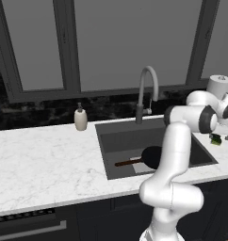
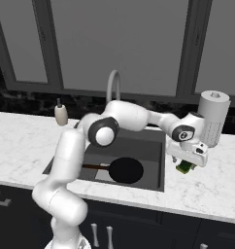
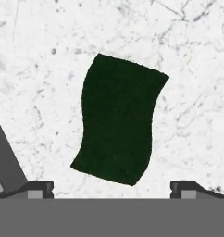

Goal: Pick the pan and sponge and place them into the sink. Then turn on the water.

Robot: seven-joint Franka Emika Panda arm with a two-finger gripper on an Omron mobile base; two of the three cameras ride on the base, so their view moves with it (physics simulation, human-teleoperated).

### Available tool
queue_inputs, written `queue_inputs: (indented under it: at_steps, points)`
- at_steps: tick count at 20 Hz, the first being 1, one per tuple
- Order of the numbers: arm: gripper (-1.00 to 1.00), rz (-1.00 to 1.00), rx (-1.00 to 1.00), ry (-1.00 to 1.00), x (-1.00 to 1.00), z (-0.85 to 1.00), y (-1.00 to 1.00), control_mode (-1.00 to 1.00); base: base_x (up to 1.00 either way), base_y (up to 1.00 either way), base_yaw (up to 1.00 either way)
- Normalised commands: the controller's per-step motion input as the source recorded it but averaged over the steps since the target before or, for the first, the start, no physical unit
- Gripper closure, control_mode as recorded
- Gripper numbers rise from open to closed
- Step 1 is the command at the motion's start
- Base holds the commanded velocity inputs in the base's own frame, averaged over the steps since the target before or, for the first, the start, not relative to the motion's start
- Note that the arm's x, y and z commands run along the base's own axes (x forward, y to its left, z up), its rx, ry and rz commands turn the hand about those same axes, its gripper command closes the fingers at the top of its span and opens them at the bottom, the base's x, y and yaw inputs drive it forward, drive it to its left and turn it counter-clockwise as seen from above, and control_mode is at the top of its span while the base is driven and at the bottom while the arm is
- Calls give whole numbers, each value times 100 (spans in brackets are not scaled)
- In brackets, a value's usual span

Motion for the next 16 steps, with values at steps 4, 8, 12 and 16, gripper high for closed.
queue_inputs:
  at_steps: [4, 8, 12, 16]
  points:
    - [-100, 0, 0, 6, 18, -32, 0, -100, 0, 0, 0]
    - [-100, 0, 2, 5, 20, -33, 0, -100, 0, 0, 0]
    - [-100, 0, 0, 3, 17, -42, 0, -100, 0, 0, 0]
    - [-100, 0, 3, 1, 8, -36, 0, -100, 0, 0, 0]
